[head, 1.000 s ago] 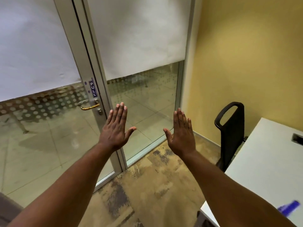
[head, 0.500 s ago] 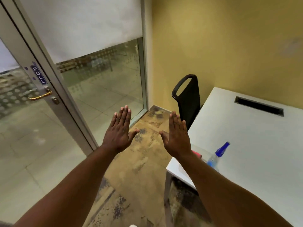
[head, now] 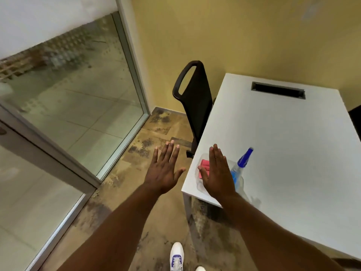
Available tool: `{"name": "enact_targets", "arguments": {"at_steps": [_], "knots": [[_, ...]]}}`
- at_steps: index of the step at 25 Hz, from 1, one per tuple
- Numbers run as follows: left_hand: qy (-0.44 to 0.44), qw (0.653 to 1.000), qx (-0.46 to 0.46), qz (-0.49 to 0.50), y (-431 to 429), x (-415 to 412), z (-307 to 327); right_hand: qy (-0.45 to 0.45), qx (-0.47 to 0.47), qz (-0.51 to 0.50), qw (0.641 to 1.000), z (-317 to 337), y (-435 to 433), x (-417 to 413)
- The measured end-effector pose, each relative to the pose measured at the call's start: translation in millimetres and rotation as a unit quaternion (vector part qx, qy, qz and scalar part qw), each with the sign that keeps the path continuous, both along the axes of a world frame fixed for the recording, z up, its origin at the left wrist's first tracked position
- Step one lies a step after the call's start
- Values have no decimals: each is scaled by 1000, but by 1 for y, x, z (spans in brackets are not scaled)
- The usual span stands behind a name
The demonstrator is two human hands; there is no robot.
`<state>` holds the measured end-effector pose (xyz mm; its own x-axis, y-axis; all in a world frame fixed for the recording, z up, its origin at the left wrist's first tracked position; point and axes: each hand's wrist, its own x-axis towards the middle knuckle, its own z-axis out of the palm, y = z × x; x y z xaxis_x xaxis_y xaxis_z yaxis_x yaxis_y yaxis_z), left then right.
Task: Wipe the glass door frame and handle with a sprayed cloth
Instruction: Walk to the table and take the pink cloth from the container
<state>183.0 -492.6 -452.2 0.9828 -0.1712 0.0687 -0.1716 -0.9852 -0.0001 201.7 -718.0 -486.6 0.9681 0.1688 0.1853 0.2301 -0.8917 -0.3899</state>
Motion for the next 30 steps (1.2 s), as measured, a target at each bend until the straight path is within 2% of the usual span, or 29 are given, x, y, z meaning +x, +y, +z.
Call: {"name": "enact_targets", "arguments": {"at_steps": [5, 8, 13, 15, 17, 21, 23, 27, 30], "knots": [[43, 998, -6, -38, -12, 29, -39, 26, -82, -53, 995, -25, -5, 11], [69, 995, -16, -75, -15, 48, -59, 46, -15, -71, 996, -38, -3, 16], [132, 982, -50, -122, -36, 69, -93, 131, -12, -139, 981, -67, 2, 26], [175, 976, -72, -108, -48, 78, -108, 186, 119, -158, 962, -77, -1, 32], [215, 968, -100, -83, -60, 86, -120, 201, 199, -178, 942, -88, -1, 40], [237, 957, -151, -74, -76, 99, -142, 222, 143, -250, 931, -104, 8, 59], [227, 957, -172, -61, -80, 103, -153, 256, 171, -277, 910, -110, 7, 69], [211, 959, -182, -54, -81, 102, -167, 290, 297, -338, 845, -117, 5, 82], [208, 957, -195, -48, -82, 102, -168, 314, 311, -361, 821, -119, 6, 92]]}}
